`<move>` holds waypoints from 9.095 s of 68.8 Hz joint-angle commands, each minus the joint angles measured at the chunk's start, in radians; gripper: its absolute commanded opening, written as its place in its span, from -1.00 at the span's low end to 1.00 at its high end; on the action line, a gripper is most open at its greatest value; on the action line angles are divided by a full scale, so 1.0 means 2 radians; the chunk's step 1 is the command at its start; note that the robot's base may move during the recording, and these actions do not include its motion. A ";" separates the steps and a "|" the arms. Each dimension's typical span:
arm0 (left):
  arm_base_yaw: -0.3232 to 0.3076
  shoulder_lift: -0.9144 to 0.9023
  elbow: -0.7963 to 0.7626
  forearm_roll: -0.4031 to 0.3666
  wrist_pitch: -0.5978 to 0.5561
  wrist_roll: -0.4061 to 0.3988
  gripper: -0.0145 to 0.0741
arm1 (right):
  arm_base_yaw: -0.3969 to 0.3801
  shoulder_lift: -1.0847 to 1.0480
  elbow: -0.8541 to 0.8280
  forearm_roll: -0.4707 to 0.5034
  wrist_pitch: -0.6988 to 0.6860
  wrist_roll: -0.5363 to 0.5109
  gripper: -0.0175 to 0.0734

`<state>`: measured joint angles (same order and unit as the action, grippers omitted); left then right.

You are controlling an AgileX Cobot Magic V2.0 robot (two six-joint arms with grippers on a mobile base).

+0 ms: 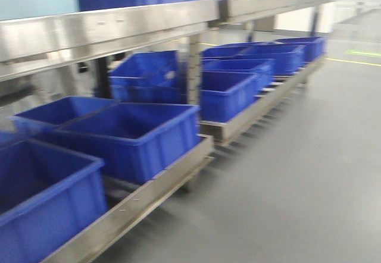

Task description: Move two blue bins to right shelf middle

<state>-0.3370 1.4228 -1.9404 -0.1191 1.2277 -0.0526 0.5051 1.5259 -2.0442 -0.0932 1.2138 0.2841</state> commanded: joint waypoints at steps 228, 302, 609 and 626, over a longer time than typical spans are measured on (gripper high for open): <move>-0.001 -0.005 -0.007 -0.005 -0.011 0.008 -0.92 | -0.002 -0.005 -0.005 -0.020 -0.022 -0.006 -0.95; -0.001 -0.005 -0.007 -0.004 -0.012 0.008 -0.92 | -0.002 -0.005 -0.005 -0.020 -0.022 -0.006 -0.95; -0.001 -0.005 -0.007 -0.004 -0.013 0.008 -0.92 | -0.002 -0.005 -0.005 -0.020 -0.022 -0.006 -0.95; -0.001 -0.005 -0.007 -0.004 -0.013 0.008 -0.92 | -0.002 -0.005 -0.005 -0.020 -0.022 -0.006 -0.95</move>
<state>-0.3370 1.4228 -1.9404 -0.1150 1.2277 -0.0526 0.5051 1.5259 -2.0442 -0.0950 1.2097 0.2822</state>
